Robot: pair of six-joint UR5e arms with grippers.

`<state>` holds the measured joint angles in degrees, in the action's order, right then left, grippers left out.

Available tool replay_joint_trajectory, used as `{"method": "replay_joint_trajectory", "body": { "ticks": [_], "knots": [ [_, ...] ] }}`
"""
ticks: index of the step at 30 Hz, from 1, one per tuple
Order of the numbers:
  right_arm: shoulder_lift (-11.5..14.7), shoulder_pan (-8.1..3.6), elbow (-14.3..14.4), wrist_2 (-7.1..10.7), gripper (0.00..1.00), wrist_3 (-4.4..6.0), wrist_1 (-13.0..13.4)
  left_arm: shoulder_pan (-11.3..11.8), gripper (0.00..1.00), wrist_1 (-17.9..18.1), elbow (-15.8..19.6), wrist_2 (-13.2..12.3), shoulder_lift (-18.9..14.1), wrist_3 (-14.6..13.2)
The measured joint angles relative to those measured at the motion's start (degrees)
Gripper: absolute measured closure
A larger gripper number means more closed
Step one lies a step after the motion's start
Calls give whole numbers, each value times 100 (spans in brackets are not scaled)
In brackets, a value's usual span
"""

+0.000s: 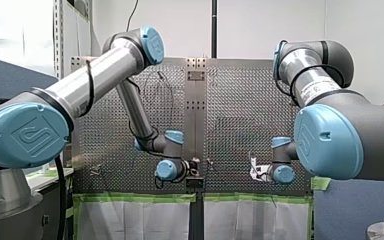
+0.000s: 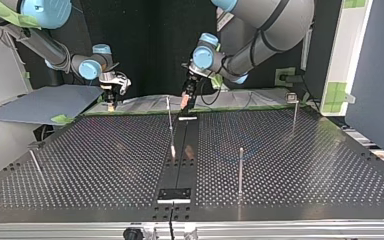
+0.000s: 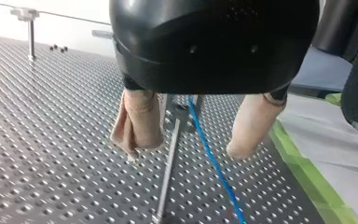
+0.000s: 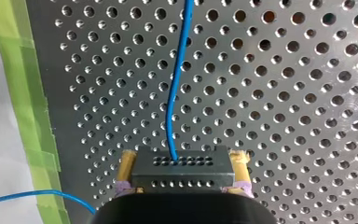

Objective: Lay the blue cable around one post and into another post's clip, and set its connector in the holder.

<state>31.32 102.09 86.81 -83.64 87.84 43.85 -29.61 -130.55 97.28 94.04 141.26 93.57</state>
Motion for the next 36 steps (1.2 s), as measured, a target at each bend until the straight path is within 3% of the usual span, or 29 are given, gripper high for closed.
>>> {"method": "replay_joint_trajectory", "body": {
  "ticks": [7,30,36],
  "knots": [
    [0,-7,-1,1,99,7,-7,-41,0,-118,181,-52,-207,-96],
    [-6,-26,1,31,99,61,-16,-253,0,-166,193,-14,-381,-135],
    [-6,-26,0,31,99,67,-16,-260,0,-168,193,-203,-384,-104]
  ]
}}
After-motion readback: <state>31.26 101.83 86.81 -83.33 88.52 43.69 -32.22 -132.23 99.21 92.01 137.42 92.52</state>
